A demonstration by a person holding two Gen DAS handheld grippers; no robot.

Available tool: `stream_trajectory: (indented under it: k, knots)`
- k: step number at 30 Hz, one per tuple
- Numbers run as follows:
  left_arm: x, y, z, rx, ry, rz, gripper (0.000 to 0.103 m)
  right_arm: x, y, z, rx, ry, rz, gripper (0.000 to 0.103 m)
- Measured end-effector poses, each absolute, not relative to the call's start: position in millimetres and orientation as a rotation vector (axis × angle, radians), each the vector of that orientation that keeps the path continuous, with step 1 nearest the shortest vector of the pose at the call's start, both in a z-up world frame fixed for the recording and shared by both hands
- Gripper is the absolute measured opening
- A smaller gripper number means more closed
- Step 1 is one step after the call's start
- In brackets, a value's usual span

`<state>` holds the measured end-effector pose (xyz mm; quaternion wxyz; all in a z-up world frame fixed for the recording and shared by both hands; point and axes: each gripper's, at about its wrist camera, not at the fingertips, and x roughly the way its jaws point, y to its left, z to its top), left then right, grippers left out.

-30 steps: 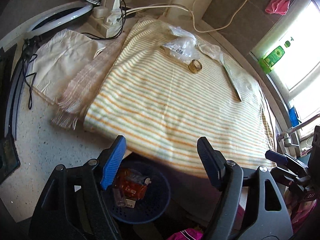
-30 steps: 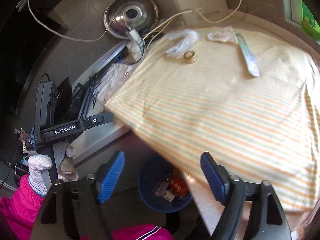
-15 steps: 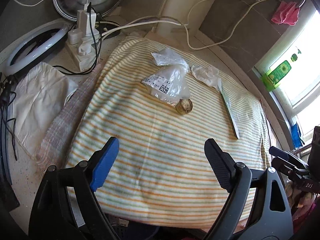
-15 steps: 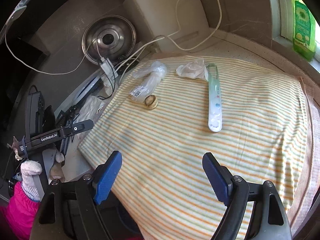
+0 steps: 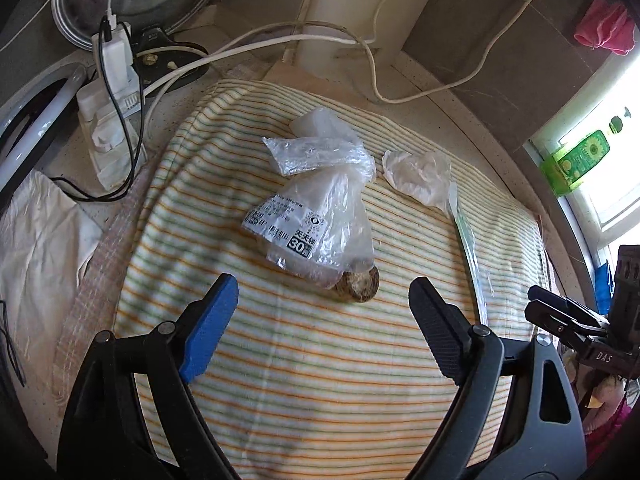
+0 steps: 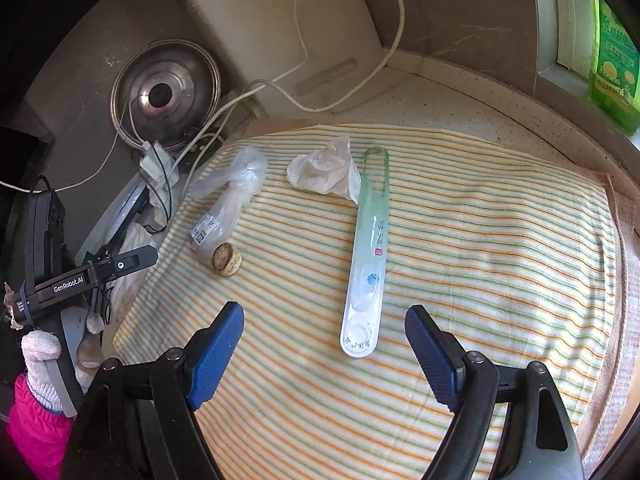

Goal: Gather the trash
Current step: 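Grasp the clear plastic bag with the left gripper while the right grasps the clear toothbrush case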

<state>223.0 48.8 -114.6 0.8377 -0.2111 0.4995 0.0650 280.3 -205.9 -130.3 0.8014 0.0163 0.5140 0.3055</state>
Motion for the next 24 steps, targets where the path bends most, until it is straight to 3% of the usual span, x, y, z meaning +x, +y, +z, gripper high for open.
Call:
stream_trajectory:
  k: [11, 24]
  knots:
    - [284, 45, -135, -0.366, 1.132, 0.172, 0.089, 335, -189, -155, 0.019, 1.167, 0.612, 0.084]
    - [324, 56, -170, -0.323, 1.216, 0.217, 0.089, 384, -167, -178, -0.02, 1.225, 0.586, 0.072]
